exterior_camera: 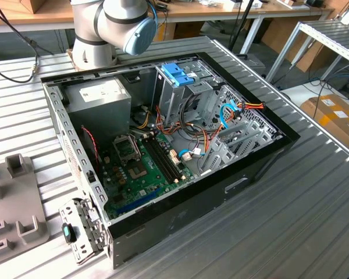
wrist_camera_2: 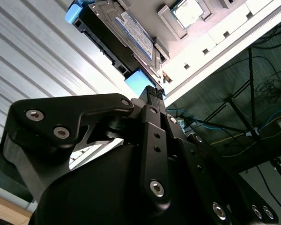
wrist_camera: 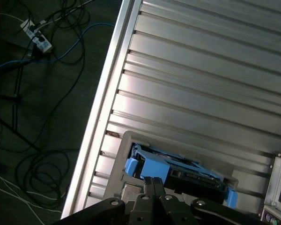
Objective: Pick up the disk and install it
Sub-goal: 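Pick up the disk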
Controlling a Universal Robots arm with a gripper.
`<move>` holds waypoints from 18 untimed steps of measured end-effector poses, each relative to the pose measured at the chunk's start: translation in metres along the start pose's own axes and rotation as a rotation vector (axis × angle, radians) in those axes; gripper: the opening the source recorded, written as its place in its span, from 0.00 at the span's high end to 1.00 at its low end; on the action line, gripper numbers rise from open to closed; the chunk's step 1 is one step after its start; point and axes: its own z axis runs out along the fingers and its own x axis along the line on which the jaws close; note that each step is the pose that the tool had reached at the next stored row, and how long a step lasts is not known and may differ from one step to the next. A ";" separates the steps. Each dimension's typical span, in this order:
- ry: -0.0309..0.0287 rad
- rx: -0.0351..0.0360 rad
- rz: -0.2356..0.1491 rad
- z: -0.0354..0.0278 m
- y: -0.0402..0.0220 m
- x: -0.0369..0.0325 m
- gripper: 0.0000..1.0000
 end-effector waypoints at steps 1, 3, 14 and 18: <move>0.0000 0.0000 0.000 0.0000 0.0000 0.0000 0.89; 0.0000 0.0000 0.000 0.0000 0.0000 0.0000 0.89; 0.0019 -0.0023 -0.088 0.0000 0.0000 0.0000 0.89; 0.0025 -0.0030 -0.116 0.0000 0.0000 0.0000 0.89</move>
